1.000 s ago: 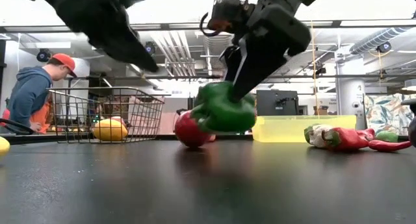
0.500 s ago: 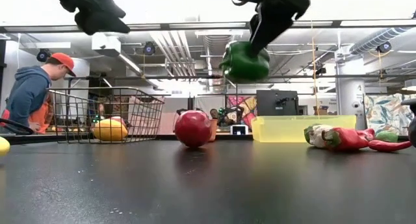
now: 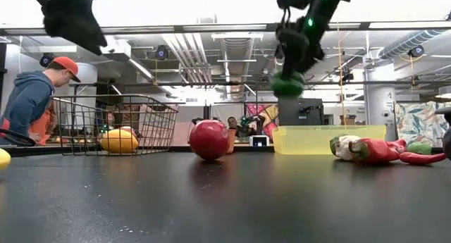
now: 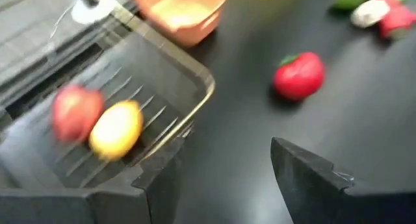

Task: Sort produce into baskets
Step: Put the green bell pepper into the yellow bin

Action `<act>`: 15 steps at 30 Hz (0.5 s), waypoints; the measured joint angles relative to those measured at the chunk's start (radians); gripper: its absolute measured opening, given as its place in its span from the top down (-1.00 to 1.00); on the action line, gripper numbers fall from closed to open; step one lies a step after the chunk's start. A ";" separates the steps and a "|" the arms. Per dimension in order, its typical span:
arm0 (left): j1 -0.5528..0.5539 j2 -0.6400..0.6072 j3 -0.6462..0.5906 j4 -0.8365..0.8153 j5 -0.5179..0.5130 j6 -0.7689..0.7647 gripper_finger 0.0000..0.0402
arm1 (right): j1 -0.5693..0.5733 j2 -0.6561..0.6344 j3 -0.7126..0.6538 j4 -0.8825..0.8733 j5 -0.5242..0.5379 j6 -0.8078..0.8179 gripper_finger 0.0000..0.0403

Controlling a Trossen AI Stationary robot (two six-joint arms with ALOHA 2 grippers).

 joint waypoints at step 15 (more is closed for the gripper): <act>0.000 0.145 0.192 -0.179 0.014 -0.055 -0.04 | -0.189 0.137 -0.063 -0.052 0.030 0.130 -0.44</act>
